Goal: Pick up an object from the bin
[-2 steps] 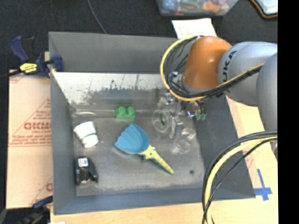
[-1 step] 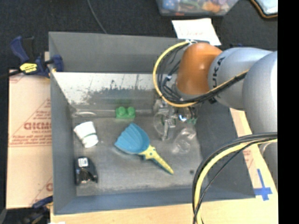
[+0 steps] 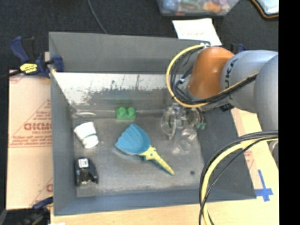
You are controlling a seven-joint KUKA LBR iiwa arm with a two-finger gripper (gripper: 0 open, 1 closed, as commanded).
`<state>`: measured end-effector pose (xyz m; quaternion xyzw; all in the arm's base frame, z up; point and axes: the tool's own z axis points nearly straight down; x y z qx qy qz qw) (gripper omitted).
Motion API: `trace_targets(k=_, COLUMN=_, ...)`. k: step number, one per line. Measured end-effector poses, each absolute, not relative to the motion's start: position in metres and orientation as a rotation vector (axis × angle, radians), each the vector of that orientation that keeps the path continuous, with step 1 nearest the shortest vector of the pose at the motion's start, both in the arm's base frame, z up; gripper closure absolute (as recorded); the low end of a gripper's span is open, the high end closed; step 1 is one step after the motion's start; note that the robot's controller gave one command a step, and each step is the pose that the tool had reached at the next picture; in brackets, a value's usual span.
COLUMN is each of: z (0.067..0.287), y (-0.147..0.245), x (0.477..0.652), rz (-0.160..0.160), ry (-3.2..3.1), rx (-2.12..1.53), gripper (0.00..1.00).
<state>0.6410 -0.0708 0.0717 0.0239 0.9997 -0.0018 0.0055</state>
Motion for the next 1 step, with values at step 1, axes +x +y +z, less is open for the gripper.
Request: trace_targets(k=1, z=0.0717, y=-0.0708, x=0.6410, rz=-0.006, ry=3.130, rx=0.074, gripper=1.00)
